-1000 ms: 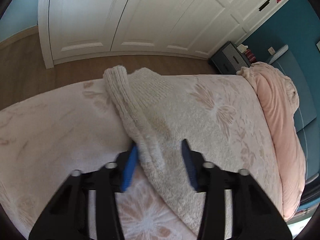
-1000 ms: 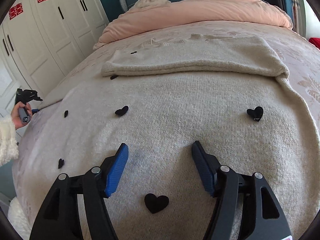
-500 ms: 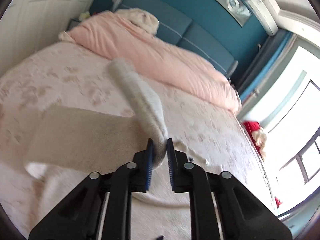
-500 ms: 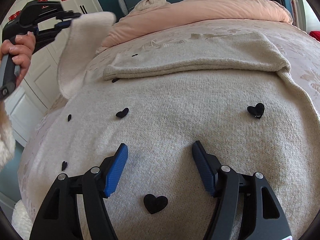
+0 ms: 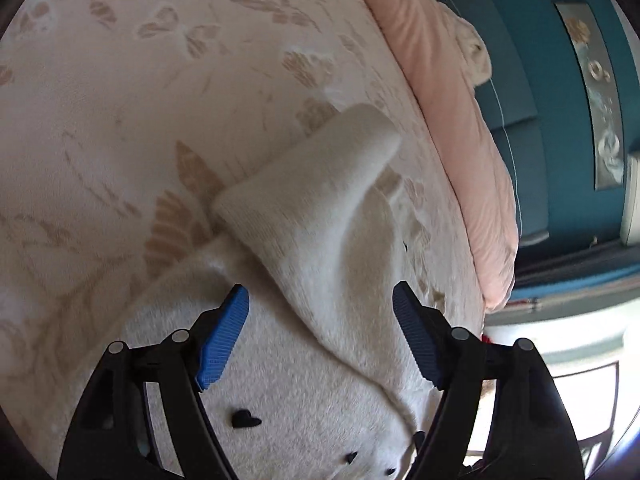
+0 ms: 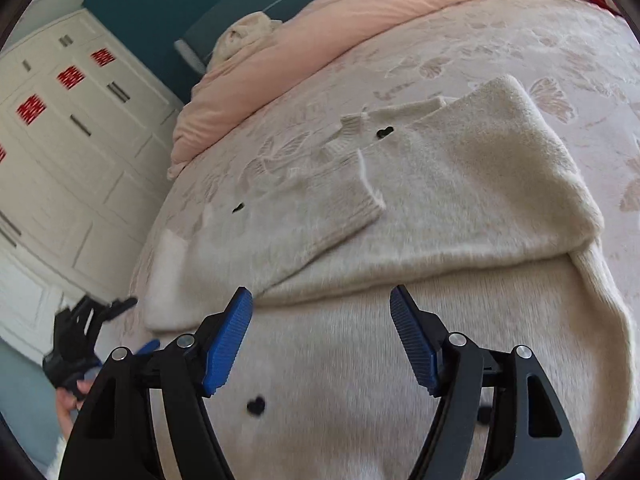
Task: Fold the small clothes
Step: 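Grasp the other sleeve with the left gripper and fold it across the body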
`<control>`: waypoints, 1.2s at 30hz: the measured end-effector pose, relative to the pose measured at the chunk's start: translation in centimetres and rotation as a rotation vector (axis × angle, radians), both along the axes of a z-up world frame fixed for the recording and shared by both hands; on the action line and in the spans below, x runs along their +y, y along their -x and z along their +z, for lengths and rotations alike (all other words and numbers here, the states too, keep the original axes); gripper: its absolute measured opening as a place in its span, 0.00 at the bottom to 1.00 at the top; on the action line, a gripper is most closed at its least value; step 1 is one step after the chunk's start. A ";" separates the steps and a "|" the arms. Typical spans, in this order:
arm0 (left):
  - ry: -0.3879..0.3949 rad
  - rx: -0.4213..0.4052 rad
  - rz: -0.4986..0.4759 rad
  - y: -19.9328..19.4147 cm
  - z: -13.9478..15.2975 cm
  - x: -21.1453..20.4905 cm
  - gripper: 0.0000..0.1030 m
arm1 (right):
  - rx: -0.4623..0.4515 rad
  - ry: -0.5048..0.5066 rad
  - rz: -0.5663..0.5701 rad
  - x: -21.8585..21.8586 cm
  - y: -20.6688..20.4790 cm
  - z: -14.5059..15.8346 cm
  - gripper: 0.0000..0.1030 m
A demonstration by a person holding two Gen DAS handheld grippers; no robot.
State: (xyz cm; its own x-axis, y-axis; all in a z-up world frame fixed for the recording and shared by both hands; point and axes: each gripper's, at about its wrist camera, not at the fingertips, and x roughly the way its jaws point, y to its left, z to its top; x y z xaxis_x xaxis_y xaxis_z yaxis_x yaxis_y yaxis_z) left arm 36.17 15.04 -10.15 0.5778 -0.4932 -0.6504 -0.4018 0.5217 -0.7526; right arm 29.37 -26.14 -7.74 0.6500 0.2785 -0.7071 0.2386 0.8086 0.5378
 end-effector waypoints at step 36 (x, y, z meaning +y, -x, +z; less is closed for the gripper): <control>-0.401 -0.219 -0.034 -1.0 -2.5 -2.9 0.08 | -0.144 0.199 -0.062 -1.0 -4.9 3.9 0.16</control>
